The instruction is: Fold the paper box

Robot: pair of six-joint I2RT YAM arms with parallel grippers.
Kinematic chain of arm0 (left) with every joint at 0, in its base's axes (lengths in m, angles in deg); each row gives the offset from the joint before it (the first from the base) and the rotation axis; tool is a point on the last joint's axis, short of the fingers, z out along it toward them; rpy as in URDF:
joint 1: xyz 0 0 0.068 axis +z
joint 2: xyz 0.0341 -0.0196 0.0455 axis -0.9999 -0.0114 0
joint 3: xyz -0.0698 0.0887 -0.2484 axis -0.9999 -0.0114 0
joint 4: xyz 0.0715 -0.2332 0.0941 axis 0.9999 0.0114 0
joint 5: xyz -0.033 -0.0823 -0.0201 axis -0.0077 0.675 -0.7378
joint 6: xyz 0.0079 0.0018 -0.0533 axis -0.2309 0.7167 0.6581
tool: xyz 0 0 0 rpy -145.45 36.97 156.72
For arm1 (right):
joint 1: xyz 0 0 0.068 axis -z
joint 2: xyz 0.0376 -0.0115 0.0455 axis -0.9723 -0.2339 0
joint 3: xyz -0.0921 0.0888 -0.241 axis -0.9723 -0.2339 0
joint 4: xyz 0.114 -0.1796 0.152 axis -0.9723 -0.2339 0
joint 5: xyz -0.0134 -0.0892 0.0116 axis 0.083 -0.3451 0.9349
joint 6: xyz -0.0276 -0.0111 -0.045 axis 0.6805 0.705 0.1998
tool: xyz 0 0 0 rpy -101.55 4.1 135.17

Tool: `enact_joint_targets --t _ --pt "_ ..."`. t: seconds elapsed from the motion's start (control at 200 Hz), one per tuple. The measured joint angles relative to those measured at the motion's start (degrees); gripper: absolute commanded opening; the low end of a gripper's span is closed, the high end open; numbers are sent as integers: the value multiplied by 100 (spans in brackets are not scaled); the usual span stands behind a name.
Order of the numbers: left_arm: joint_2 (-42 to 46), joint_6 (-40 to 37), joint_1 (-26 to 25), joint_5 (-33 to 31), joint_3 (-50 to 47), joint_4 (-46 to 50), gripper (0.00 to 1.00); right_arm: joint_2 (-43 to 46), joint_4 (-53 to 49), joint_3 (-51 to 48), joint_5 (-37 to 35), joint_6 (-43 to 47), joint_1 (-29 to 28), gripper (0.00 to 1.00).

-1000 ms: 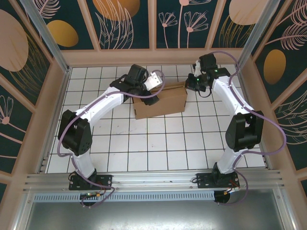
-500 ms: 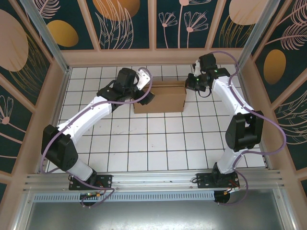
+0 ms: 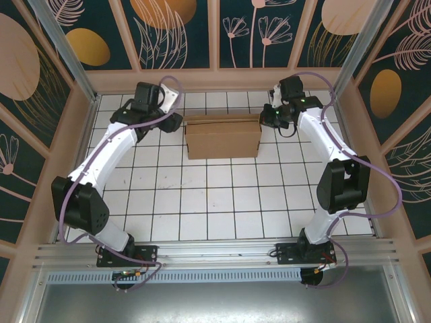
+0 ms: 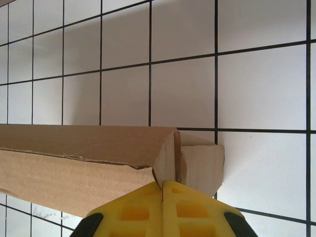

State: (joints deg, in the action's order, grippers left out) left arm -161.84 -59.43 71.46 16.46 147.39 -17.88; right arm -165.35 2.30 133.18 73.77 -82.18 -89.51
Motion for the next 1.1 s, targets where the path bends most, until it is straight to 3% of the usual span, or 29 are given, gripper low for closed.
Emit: enact_joint_targets --t 0.28,0.365,0.561,0.966,1.101 --pt "-723 -463 166 680 461 476 51 -9 -155 79 0 44 -9 0" --pt "-970 -588 166 754 658 577 40 -9 -164 79 0 44 -9 0" --pt "-1552 -713 166 962 1379 911 22 -9 -164 79 2 39 -11 0" --pt "-1600 -678 166 1311 1515 1163 1 -9 -166 79 2 42 -46 0" --pt "-1611 -511 166 1364 1572 1215 0 -9 -168 79 0 39 -55 0"
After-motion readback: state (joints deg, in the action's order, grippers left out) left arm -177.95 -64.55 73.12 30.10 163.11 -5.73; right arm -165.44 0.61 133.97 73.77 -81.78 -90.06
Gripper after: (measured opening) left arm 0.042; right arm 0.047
